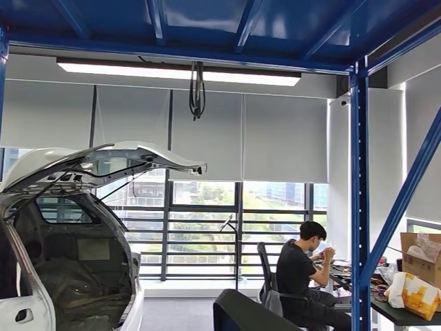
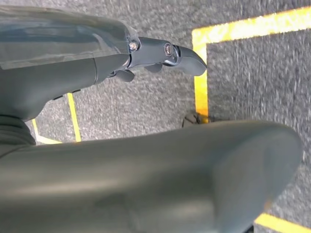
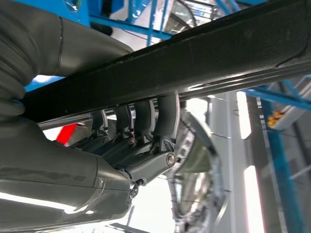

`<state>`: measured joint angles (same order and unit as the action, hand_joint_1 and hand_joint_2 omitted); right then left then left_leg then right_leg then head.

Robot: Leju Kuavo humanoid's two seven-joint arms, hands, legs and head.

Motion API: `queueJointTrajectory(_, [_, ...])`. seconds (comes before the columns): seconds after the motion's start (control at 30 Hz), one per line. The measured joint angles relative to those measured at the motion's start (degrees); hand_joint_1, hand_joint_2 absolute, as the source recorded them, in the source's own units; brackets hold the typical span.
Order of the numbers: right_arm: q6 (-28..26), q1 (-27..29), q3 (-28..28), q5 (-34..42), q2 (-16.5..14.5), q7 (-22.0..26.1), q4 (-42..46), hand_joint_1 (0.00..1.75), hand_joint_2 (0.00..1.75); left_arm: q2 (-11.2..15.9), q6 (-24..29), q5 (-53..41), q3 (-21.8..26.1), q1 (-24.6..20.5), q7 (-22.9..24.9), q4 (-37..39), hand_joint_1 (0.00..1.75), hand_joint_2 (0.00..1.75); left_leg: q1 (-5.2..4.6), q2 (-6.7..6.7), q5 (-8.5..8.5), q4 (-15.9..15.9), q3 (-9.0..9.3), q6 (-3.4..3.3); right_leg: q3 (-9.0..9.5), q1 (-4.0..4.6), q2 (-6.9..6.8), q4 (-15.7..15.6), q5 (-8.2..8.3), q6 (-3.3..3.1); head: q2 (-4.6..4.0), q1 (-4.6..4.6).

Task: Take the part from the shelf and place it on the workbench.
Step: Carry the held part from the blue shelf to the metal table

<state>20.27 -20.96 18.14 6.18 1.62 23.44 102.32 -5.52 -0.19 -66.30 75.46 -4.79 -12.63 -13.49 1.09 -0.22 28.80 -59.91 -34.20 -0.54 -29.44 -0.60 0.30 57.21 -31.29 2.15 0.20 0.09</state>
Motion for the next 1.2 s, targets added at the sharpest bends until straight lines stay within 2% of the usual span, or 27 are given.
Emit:
queueJointTrajectory(0.2, [-0.51,3.61,1.82,-3.43,0.89,1.94,5.47,1.75,1.75,0.62,-0.14,-0.93,0.03,0.12,-0.92,0.00,0.00,1.75,0.00,0.00,0.00,0.01,-0.01,0.00,0.00,0.00,0.01,0.01,-0.01,0.00,0.00,0.00])
queueJointTrajectory(0.67, [1.79,4.74,7.58,1.11,1.14,2.38,5.34,1.75,1.75,0.87,-1.62,-1.50,-0.08,0.03,-3.97,0.00,0.00,1.75,-0.46,-0.01,0.08,-0.08,0.00,-0.12,0.03,-0.36,0.00,-0.09,0.04,0.08,-0.01,0.00])
queueJointTrajectory(0.8, [2.41,5.01,8.57,3.80,0.66,2.50,5.06,1.75,1.75,0.89,-2.12,-1.19,-0.07,0.01,-4.41,0.00,0.00,1.75,-0.53,0.04,-0.01,0.25,0.16,-0.47,0.13,-0.63,0.00,-0.19,-0.06,0.50,0.00,0.00])
queueJointTrajectory(0.87, [2.99,5.14,8.83,5.54,0.42,2.28,5.10,1.75,1.75,0.89,-2.29,-0.76,-0.07,-0.07,-4.41,0.00,0.00,1.75,-0.14,0.17,-0.24,0.81,0.49,-0.84,-0.77,-0.61,-0.03,2.05,-1.56,0.74,0.00,0.00])
queueJointTrajectory(0.9, [3.32,5.22,8.93,6.21,0.38,2.06,5.08,1.75,1.75,0.89,-2.31,-0.58,-0.06,-0.10,-4.28,0.00,0.00,1.75,0.01,0.23,-0.31,0.98,0.62,-0.97,-2.19,-0.63,-0.06,4.98,-3.09,0.81,0.00,0.00])
queueJointTrajectory(0.97, [3.75,5.38,9.16,7.04,0.37,1.62,4.89,1.75,1.75,0.89,-2.33,-0.35,-0.04,-0.11,-3.97,0.00,0.00,1.75,0.07,0.27,-0.27,1.02,0.65,-1.03,-6.39,-0.69,-0.06,12.81,-6.11,0.95,-0.01,0.00])
queueJointTrajectory(1.0, [3.83,5.47,9.28,7.19,0.38,1.47,4.73,1.75,1.75,0.89,-2.31,-0.33,-0.03,-0.08,-3.86,0.00,0.00,1.75,0.08,0.27,-0.22,1.01,0.68,-1.01,-8.11,-0.73,-0.07,15.59,-6.56,1.00,-0.01,0.00])
queueJointTrajectory(1.03, [3.87,5.52,9.40,7.35,0.38,1.38,4.58,1.75,1.75,0.89,-2.01,-0.33,-0.02,-0.07,-3.80,0.00,0.00,1.75,0.11,0.26,-0.15,1.00,0.76,-0.93,-8.91,-0.75,-0.08,16.37,-5.88,1.02,-0.01,0.00])
queueJointTrajectory(1.07, [3.86,5.62,9.52,7.53,0.39,1.32,4.47,1.75,1.75,0.89,-1.43,-0.39,-0.02,-0.05,-3.84,0.00,0.00,1.75,0.17,0.22,-0.04,0.99,0.92,-0.79,-8.63,-0.77,-0.09,14.87,-4.12,1.00,-0.01,0.00])
queueJointTrajectory(1.13, [3.56,6.26,9.69,7.83,0.47,1.24,4.58,1.75,1.75,0.90,0.43,-0.94,-0.04,0.03,-4.55,0.00,0.00,1.75,0.29,0.11,0.31,0.99,1.43,-0.25,-5.92,-0.72,-0.22,7.74,0.39,0.82,0.00,0.01])
queueJointTrajectory(1.17, [3.25,6.74,9.76,7.86,0.58,1.15,4.81,1.75,1.75,0.94,1.18,-1.52,-0.15,0.11,-5.02,0.00,0.00,1.75,0.27,0.07,0.50,0.94,1.59,0.09,-4.61,-0.59,-0.26,4.47,1.80,0.60,0.00,0.01])
queueJointTrajectory(1.2, [2.90,7.21,9.82,7.83,0.75,1.01,5.07,1.75,1.75,1.04,1.65,-2.15,-0.32,0.21,-5.40,0.00,0.00,1.75,0.22,0.05,0.61,0.94,1.62,0.45,-3.88,-0.45,-0.26,2.51,2.40,0.29,0.00,0.01])
